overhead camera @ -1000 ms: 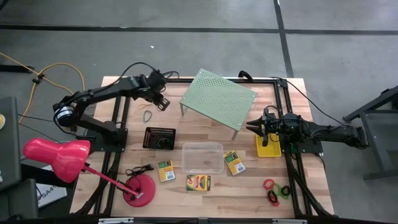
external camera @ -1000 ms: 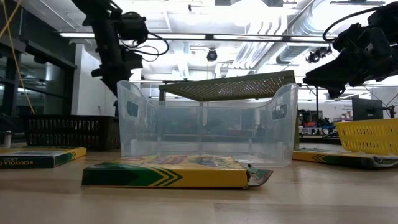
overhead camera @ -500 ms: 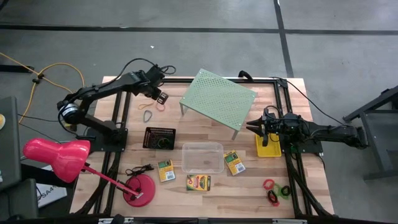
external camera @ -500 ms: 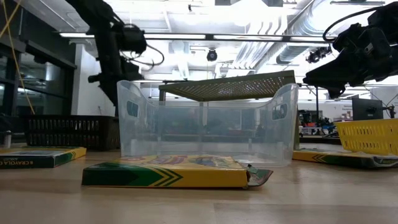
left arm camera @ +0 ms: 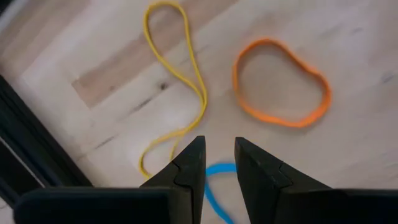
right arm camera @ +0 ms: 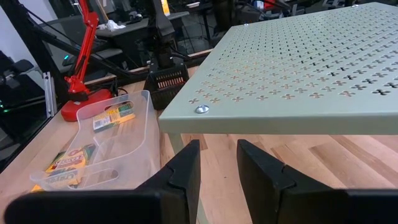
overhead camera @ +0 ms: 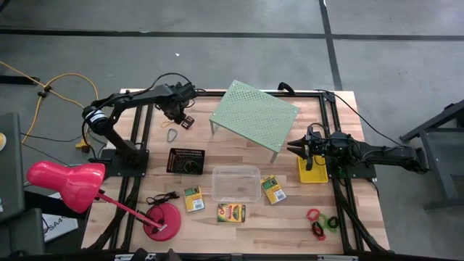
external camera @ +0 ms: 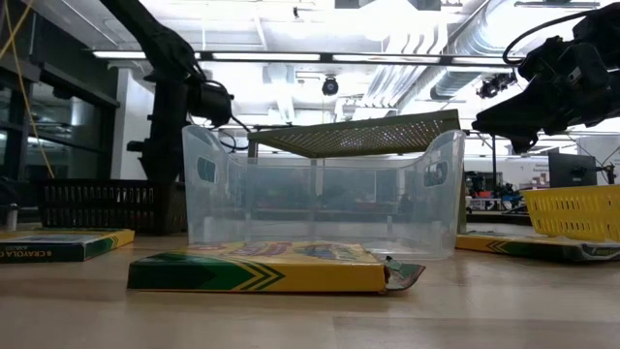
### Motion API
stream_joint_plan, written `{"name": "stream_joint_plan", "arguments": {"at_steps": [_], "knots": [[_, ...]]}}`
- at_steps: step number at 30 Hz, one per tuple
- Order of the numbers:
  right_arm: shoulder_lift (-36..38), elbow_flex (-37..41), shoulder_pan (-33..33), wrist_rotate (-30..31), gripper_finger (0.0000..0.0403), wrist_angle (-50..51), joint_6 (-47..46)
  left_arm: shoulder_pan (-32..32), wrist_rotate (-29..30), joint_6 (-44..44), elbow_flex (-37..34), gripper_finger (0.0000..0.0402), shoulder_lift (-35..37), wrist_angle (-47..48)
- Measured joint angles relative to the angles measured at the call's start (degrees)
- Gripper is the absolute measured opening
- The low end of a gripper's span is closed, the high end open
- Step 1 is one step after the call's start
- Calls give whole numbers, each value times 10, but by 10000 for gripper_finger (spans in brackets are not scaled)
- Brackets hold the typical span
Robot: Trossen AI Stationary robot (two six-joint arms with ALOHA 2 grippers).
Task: Pick & Place Office Desk Supplies
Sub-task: Put the yellow rubber band into the black bin
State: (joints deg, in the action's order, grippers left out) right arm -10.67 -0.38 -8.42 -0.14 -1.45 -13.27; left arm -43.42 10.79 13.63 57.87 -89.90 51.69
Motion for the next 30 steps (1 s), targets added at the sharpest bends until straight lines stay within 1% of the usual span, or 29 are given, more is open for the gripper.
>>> {"name": "stream_joint_plan", "arguments": {"at_steps": [3,7,16,20,26,30], "knots": [[0,0,0,0,94,0,0,0,14,-10,0,79,0,0],[0,0,0,0,94,0,0,-5,16,-53,-8,79,0,-14],[0,0,0,0,94,0,0,-58,-41,-123,-49,79,0,-60],[0,0,0,0,94,0,0,-76,-51,-151,-56,79,0,-76],[0,0,0,0,94,0,0,-80,-55,-202,-57,79,0,-93],[0,0,0,0,94,0,0,-80,-71,-239,-57,79,0,-102]]}}
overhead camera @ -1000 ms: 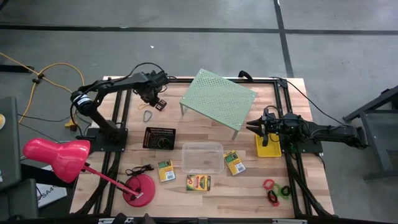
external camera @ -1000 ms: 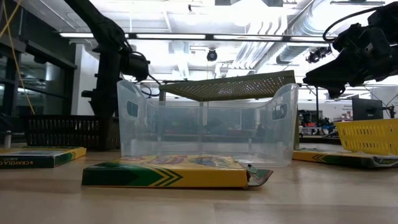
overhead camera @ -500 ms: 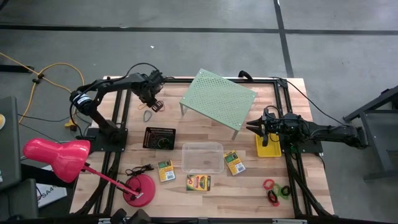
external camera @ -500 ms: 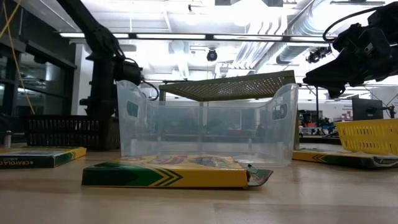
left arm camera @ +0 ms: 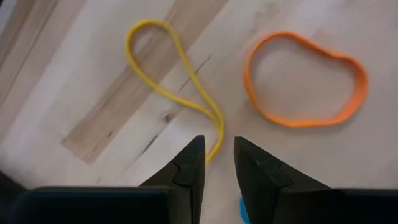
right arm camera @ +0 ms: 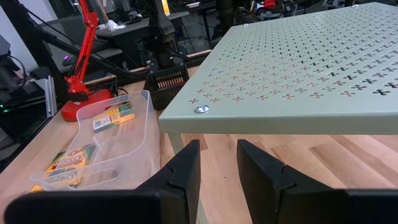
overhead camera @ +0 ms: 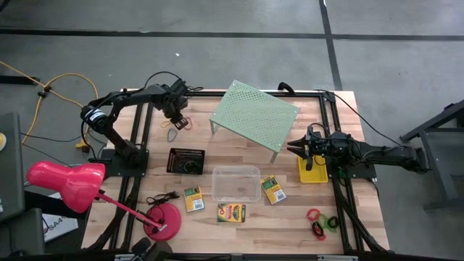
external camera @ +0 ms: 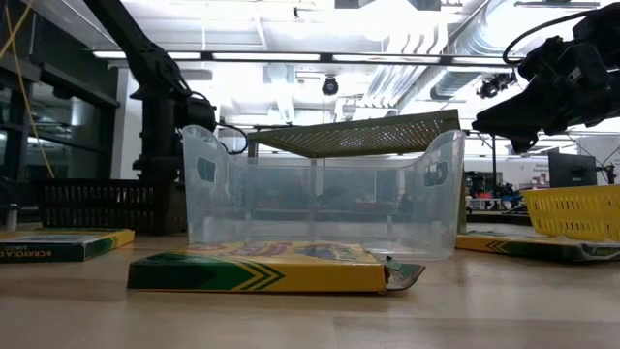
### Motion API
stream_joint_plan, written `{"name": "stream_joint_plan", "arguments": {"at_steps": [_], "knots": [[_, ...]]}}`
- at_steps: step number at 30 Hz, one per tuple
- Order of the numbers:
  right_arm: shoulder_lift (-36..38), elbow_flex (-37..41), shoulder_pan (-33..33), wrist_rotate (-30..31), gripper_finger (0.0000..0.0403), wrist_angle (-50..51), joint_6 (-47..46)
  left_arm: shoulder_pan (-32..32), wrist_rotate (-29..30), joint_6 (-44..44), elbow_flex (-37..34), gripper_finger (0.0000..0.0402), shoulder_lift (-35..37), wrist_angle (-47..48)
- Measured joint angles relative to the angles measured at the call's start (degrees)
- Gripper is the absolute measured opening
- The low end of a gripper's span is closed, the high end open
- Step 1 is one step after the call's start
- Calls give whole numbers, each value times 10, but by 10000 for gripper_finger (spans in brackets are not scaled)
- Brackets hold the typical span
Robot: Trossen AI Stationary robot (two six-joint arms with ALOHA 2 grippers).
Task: Pick & Place Office Desk Supplies
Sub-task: Put the yellow rubber band into the black bin
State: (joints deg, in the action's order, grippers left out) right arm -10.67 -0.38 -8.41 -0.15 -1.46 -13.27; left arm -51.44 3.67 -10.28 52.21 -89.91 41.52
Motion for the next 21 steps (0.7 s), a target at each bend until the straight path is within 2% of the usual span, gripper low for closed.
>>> {"name": "stream_joint_plan", "arguments": {"at_steps": [8,21], "knots": [[0,0,0,0,94,0,0,-10,-5,-33,0,79,0,1],[0,0,0,0,94,0,0,-14,-9,-39,-22,79,0,-15]]}}
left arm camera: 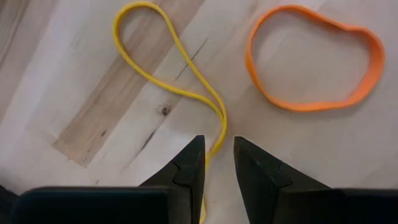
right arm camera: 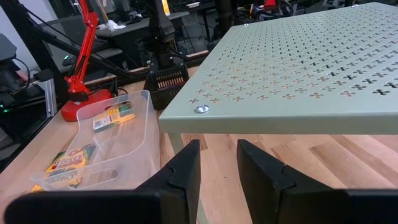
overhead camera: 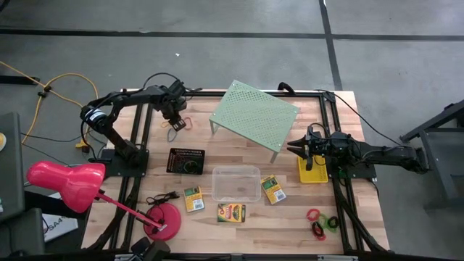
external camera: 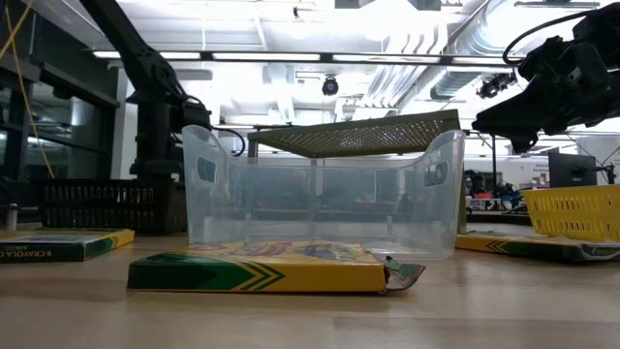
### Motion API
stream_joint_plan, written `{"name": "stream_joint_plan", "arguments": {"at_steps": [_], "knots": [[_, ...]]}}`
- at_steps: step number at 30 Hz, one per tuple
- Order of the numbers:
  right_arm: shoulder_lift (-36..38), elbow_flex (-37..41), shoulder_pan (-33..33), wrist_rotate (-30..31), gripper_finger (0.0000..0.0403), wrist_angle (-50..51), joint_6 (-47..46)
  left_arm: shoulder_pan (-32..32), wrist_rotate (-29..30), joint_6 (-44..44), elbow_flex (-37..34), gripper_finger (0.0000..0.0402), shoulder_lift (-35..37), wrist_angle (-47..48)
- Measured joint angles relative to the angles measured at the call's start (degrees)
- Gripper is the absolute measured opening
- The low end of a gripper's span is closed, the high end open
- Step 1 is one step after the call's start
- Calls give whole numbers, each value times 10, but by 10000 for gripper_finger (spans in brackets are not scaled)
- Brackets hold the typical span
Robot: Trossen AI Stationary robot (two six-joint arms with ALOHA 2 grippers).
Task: Pick & Place Office Desk Supplies
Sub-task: Put the yellow rubber band into the black bin
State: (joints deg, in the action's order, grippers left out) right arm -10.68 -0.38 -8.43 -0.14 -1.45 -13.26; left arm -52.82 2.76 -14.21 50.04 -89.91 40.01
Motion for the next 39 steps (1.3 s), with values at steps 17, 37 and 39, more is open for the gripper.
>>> {"name": "stream_joint_plan", "arguments": {"at_steps": [17,37,39], "knots": [[0,0,0,0,94,0,0,0,-3,-14,-15,79,0,-20],[0,0,0,0,94,0,0,0,-10,-8,-24,26,1,-27],[0,0,0,0,94,0,0,0,-10,-8,-24,8,1,-28]]}}
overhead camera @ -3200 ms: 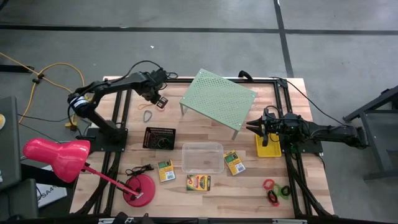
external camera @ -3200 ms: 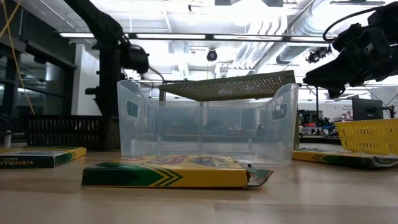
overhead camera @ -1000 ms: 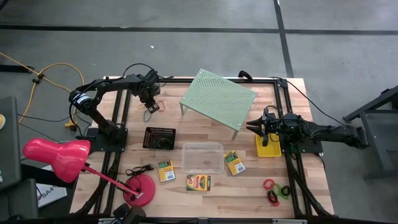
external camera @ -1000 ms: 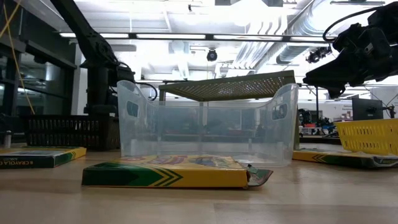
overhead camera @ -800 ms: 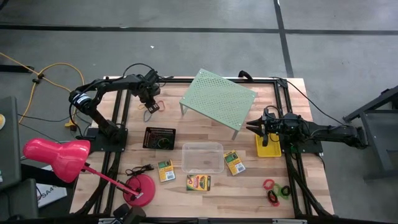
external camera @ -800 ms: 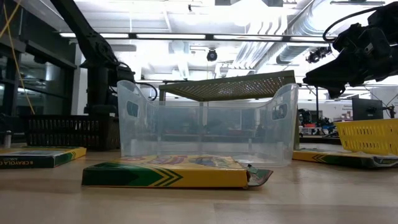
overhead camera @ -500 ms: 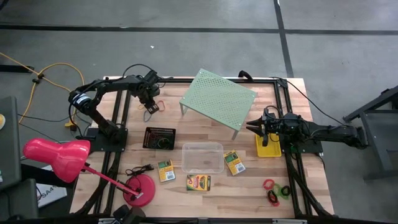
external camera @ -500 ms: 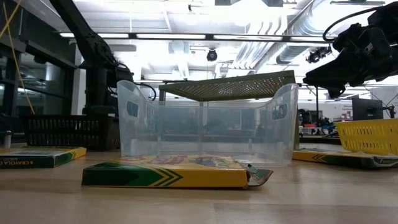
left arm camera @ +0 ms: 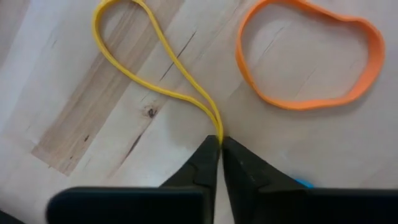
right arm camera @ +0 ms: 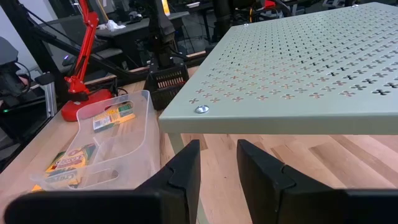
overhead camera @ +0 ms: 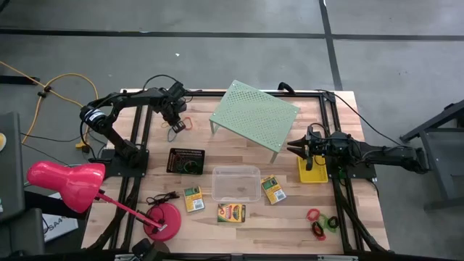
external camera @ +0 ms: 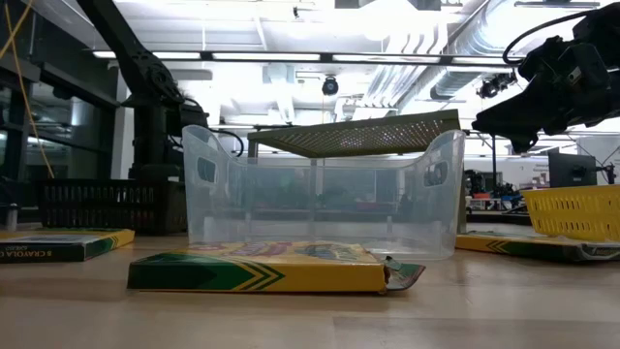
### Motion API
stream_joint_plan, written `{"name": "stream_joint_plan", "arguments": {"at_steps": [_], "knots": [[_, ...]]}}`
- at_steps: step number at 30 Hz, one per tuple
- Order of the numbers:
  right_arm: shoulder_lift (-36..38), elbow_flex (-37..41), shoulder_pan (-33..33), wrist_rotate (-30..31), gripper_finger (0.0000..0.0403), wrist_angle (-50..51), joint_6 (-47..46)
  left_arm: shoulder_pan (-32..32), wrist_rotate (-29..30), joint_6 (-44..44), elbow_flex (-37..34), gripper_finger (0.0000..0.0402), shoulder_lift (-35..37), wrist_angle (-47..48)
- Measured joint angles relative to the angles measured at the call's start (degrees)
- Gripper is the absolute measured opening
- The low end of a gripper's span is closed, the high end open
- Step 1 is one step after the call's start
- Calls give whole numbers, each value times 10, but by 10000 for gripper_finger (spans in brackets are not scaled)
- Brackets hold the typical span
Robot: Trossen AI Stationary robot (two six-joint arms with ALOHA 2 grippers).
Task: Pick & Place Office Desk Supplies
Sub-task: Put the yellow rubber band into the black bin
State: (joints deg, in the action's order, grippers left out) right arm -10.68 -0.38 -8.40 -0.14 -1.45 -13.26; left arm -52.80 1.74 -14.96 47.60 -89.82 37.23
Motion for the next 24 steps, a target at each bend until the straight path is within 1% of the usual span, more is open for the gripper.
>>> {"name": "stream_joint_plan", "arguments": {"at_steps": [7,10,14,18,24], "knots": [[0,0,0,0,94,0,0,0,0,13,0,1,2,0],[0,0,0,0,94,0,0,0,0,23,-2,1,15,-1],[0,0,0,0,94,0,0,2,0,39,-1,1,61,0],[0,0,0,0,94,0,0,9,0,51,-1,1,122,2],[0,0,0,0,94,0,0,36,1,73,0,1,201,13]]}}
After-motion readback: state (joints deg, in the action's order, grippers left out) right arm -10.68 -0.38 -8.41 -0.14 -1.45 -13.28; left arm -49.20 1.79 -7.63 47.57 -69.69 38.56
